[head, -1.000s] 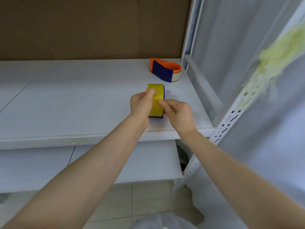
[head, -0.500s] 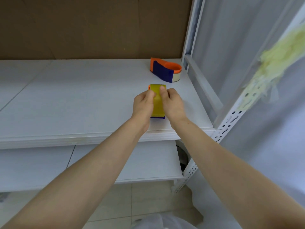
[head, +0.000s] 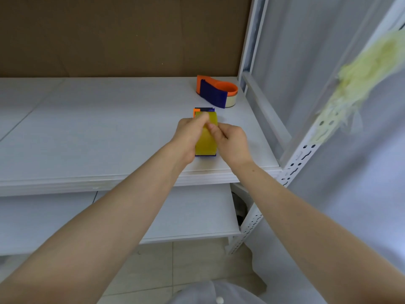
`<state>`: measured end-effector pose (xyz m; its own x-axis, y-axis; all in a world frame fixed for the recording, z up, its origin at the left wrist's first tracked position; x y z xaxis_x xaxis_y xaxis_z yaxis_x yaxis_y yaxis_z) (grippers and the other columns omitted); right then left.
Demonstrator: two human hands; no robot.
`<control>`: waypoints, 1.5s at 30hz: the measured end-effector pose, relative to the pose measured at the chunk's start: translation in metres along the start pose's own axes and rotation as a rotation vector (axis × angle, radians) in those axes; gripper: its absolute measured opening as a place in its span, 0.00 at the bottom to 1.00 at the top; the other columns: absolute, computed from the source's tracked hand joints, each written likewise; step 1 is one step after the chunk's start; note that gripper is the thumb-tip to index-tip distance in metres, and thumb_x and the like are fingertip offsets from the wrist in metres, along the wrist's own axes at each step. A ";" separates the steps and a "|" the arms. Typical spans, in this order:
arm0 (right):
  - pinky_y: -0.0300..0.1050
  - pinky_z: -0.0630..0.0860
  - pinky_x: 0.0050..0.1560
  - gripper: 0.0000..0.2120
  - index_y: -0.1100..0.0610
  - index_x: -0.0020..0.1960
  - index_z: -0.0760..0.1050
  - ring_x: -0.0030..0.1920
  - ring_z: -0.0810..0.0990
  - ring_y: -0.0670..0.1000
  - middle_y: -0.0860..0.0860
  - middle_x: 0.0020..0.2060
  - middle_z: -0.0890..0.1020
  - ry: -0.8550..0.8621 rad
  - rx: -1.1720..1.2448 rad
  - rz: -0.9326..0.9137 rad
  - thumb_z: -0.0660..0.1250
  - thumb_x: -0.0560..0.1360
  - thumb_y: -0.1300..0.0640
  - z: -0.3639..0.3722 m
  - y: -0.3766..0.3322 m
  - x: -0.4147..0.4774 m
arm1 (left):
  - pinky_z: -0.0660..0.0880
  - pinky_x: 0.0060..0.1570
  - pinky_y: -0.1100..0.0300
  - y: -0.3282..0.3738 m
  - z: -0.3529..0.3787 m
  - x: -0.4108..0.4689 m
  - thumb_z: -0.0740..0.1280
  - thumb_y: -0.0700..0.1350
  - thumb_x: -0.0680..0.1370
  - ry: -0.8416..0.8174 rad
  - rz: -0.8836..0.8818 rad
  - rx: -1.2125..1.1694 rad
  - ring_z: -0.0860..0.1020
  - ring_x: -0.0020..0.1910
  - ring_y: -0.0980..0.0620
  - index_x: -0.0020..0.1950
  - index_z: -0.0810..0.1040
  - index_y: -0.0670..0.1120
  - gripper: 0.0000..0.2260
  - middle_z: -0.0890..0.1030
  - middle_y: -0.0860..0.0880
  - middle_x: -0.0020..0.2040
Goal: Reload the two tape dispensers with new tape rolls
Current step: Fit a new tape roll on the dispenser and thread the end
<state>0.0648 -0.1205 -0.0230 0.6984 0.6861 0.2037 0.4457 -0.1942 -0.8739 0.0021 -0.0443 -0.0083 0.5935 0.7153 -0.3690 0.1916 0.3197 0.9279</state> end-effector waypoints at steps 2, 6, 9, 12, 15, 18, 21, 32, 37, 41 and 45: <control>0.46 0.70 0.39 0.18 0.65 0.41 0.75 0.35 0.72 0.52 0.52 0.29 0.73 -0.046 -0.010 0.007 0.59 0.79 0.51 -0.001 -0.003 0.002 | 0.77 0.43 0.56 -0.001 -0.003 0.000 0.64 0.42 0.73 -0.048 0.002 -0.059 0.79 0.40 0.46 0.51 0.77 0.43 0.09 0.80 0.43 0.44; 0.39 0.69 0.38 0.13 0.66 0.49 0.78 0.33 0.71 0.47 0.49 0.31 0.74 -0.135 -0.020 -0.027 0.62 0.78 0.56 -0.004 -0.005 0.000 | 0.76 0.44 0.56 0.001 -0.004 -0.001 0.65 0.43 0.72 0.028 -0.004 -0.036 0.78 0.40 0.47 0.47 0.76 0.44 0.06 0.79 0.43 0.43; 0.40 0.69 0.37 0.12 0.65 0.49 0.79 0.31 0.70 0.46 0.47 0.29 0.73 -0.118 -0.030 -0.058 0.63 0.78 0.57 -0.005 -0.004 -0.004 | 0.76 0.40 0.58 0.001 0.000 -0.003 0.67 0.46 0.72 0.076 -0.028 0.003 0.78 0.41 0.47 0.52 0.75 0.43 0.12 0.80 0.44 0.46; 0.46 0.73 0.41 0.11 0.65 0.49 0.79 0.34 0.72 0.50 0.50 0.31 0.75 -0.106 -0.046 -0.091 0.63 0.77 0.56 -0.001 -0.001 -0.008 | 0.71 0.32 0.60 0.005 0.001 -0.004 0.66 0.48 0.73 0.112 -0.062 -0.026 0.75 0.37 0.50 0.56 0.69 0.45 0.15 0.76 0.46 0.42; 0.49 0.77 0.48 0.10 0.63 0.52 0.79 0.41 0.78 0.55 0.56 0.39 0.81 -0.101 -0.008 -0.092 0.65 0.76 0.58 -0.001 0.001 -0.014 | 0.70 0.32 0.59 0.008 0.002 -0.004 0.65 0.48 0.74 0.124 -0.063 -0.002 0.73 0.38 0.50 0.55 0.65 0.47 0.14 0.74 0.46 0.42; 0.47 0.80 0.55 0.06 0.59 0.50 0.80 0.46 0.82 0.53 0.56 0.44 0.83 -0.065 0.313 0.120 0.67 0.74 0.62 -0.005 0.006 -0.013 | 0.73 0.37 0.59 0.006 0.001 -0.003 0.63 0.48 0.74 0.108 0.002 0.031 0.76 0.42 0.48 0.52 0.70 0.46 0.10 0.77 0.45 0.45; 0.56 0.79 0.55 0.10 0.61 0.47 0.79 0.50 0.83 0.59 0.59 0.47 0.84 0.046 0.526 0.389 0.65 0.74 0.54 -0.005 0.010 0.000 | 0.72 0.40 0.58 0.001 0.001 -0.005 0.62 0.45 0.75 0.046 0.124 0.061 0.76 0.40 0.48 0.41 0.74 0.47 0.05 0.77 0.47 0.39; 0.46 0.74 0.52 0.15 0.64 0.56 0.73 0.48 0.75 0.51 0.52 0.46 0.77 0.197 0.262 0.193 0.62 0.78 0.52 0.005 -0.004 0.005 | 0.69 0.38 0.59 -0.006 -0.001 -0.002 0.58 0.46 0.78 0.066 0.238 0.069 0.72 0.39 0.49 0.37 0.72 0.46 0.11 0.75 0.47 0.37; 0.44 0.75 0.50 0.13 0.64 0.55 0.72 0.47 0.76 0.50 0.53 0.46 0.77 0.178 0.251 0.112 0.64 0.77 0.56 0.005 -0.001 -0.003 | 0.68 0.35 0.60 0.001 0.001 -0.001 0.56 0.49 0.78 0.112 0.131 0.086 0.72 0.38 0.49 0.36 0.68 0.47 0.12 0.73 0.48 0.35; 0.48 0.77 0.50 0.11 0.63 0.54 0.72 0.47 0.77 0.52 0.56 0.47 0.79 0.147 0.240 0.089 0.65 0.76 0.57 0.008 0.005 -0.011 | 0.68 0.34 0.60 0.005 0.001 -0.001 0.56 0.52 0.79 0.142 0.067 0.109 0.72 0.37 0.52 0.42 0.70 0.47 0.11 0.73 0.48 0.38; 0.44 0.78 0.51 0.11 0.62 0.55 0.72 0.48 0.78 0.51 0.55 0.48 0.79 0.110 0.280 0.120 0.66 0.76 0.57 0.007 0.007 -0.011 | 0.71 0.41 0.57 0.006 0.000 0.000 0.58 0.52 0.78 0.130 0.037 0.102 0.75 0.44 0.49 0.50 0.73 0.46 0.10 0.77 0.47 0.43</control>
<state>0.0563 -0.1247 -0.0339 0.8001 0.5868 0.1249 0.1957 -0.0586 -0.9789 0.0032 -0.0418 -0.0027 0.4964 0.8022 -0.3316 0.2533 0.2315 0.9393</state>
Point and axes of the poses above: each hand's wrist, its own x-axis towards the middle knuckle, its own z-axis out of the palm, y = z × x, the point moved 3 cm from there along x, towards the middle knuckle
